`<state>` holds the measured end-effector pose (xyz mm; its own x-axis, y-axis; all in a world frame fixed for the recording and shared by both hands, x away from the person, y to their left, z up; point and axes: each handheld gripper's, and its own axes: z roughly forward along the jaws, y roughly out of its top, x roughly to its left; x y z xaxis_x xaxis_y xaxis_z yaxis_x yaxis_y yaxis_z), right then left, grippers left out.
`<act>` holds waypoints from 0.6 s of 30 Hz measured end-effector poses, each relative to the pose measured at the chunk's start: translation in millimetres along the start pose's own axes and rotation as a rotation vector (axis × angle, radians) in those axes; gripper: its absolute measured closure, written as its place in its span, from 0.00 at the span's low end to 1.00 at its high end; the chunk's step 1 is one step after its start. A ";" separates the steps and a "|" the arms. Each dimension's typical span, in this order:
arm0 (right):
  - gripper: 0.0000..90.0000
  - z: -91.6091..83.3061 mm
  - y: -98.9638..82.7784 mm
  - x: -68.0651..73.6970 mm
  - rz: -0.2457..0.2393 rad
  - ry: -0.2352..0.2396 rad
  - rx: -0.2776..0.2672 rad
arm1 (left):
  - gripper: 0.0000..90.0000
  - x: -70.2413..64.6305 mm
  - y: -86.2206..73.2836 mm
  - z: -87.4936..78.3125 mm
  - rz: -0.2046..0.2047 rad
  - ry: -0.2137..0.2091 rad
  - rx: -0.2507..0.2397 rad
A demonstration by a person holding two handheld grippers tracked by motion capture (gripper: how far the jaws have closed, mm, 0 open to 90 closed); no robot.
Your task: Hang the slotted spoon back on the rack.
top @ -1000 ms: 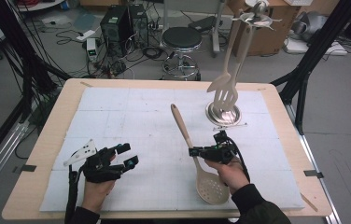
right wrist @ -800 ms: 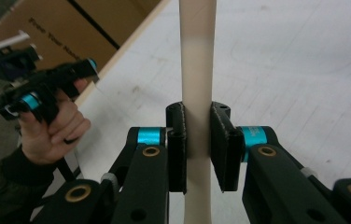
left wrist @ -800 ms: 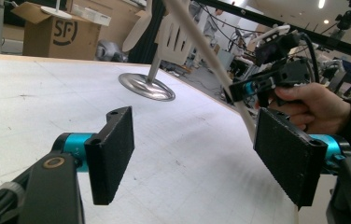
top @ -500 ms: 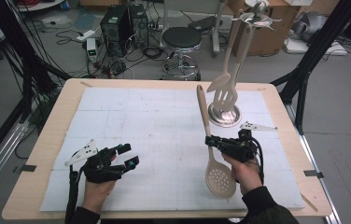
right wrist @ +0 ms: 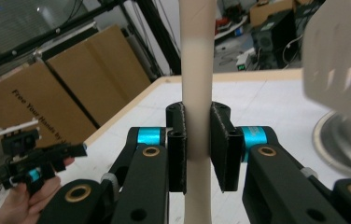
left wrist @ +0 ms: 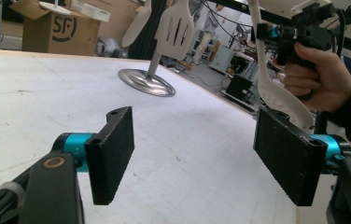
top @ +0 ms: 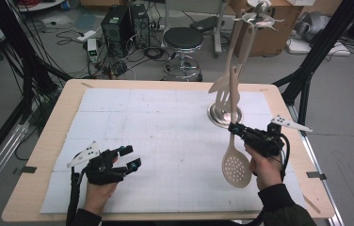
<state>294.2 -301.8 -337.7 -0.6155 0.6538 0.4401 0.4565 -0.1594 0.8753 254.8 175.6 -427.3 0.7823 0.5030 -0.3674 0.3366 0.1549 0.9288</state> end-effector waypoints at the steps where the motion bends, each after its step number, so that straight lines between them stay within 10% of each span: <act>1: 0.87 -1.4 1.7 -1.0 0.000 -0.001 -0.007 | 0.33 -0.1 -0.2 0.2 -0.002 0.000 0.000; 18: 0.87 -10.5 36.6 -23.7 -0.019 -0.096 -0.123 | 0.33 2.1 -1.1 -1.1 -0.004 0.007 0.001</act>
<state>318.8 -330.9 -314.0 -0.5567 0.7241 0.4072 0.3595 -0.2319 0.9039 255.5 177.5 -429.1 0.7770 0.5086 -0.3709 0.3405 0.1560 0.9272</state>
